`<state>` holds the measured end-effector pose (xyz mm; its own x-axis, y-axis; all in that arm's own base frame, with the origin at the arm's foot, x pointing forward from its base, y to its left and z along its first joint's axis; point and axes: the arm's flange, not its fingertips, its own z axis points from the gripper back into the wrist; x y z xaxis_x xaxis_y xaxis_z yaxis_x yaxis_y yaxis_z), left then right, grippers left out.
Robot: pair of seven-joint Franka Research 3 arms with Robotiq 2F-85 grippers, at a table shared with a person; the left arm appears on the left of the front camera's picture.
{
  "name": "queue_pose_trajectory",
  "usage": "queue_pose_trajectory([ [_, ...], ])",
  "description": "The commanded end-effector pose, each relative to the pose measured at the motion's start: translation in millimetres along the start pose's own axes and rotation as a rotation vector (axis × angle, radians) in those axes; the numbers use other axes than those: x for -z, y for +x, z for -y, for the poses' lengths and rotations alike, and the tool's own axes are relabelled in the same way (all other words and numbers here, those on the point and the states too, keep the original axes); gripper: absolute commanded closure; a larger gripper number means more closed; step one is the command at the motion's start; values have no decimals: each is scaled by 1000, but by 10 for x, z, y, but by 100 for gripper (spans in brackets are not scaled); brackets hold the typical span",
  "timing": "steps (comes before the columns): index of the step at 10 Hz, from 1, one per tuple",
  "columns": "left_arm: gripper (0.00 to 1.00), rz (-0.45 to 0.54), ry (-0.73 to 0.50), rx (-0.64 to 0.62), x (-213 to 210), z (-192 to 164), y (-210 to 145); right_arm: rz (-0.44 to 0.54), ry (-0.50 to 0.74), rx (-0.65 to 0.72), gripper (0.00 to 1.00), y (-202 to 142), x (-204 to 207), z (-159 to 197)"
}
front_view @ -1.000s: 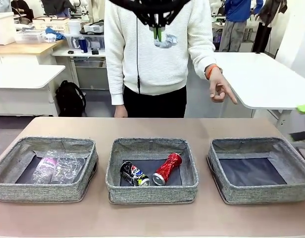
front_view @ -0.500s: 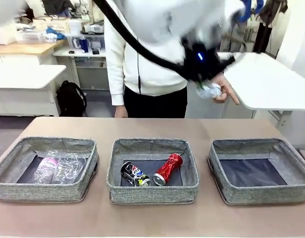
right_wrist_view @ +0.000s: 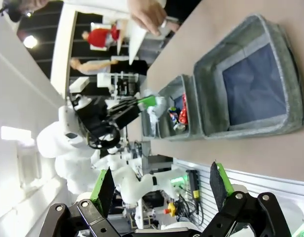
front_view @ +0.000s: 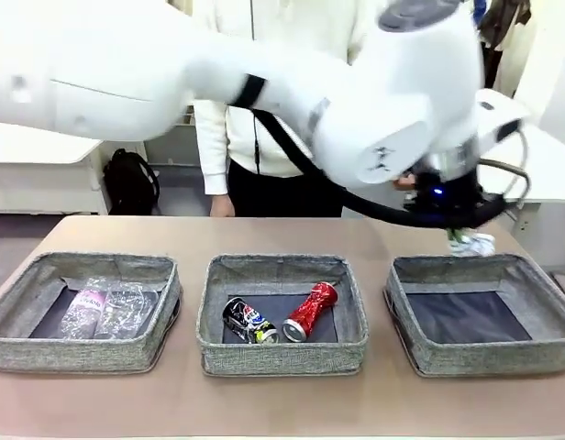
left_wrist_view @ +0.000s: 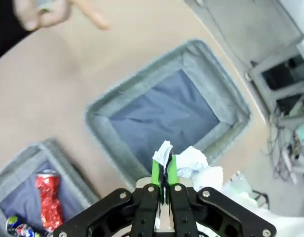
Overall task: Sort the waste into the appropriate baskets.
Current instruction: Place the picked waste into the Fabric basket indicated by the person.
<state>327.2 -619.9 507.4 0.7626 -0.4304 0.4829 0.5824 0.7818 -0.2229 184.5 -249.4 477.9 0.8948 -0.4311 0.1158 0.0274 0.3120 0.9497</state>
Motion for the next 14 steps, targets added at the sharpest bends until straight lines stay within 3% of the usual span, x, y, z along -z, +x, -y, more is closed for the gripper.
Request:
queue_pose_trajectory([
  [1, 96, -36, -2, 98, 148, 268, 237, -12, -11, -16, 0, -50, -50, 9],
  [6, 96, -57, 9, 102, 200, 208, 408, -12, -11, -16, 0, -50, -50, 9],
  [7, 48, -59, 13, 128, 209, 212, 398, -12, -11, -16, 0, -50, -50, 9],
  [8, 38, -53, 12, 127, 212, 231, 381, -12, -11, -16, 0, -50, -50, 9],
  [9, 0, -44, 9, 116, 210, 244, 369, -12, -11, -16, 0, -50, -50, 9],
  [10, 0, -35, 12, 109, 204, 252, 358, -12, -11, -16, 0, -50, -50, 9],
  [11, 23, -29, 18, 105, 198, 244, 368, -12, -11, -16, 0, -50, -50, 9],
  [13, 0, -26, 19, 114, 129, 190, 419, -12, -11, -16, 0, -50, -50, 9],
  [14, 0, -15, 33, 111, 87, 151, 431, -12, -11, -16, 0, -50, -50, 9],
])
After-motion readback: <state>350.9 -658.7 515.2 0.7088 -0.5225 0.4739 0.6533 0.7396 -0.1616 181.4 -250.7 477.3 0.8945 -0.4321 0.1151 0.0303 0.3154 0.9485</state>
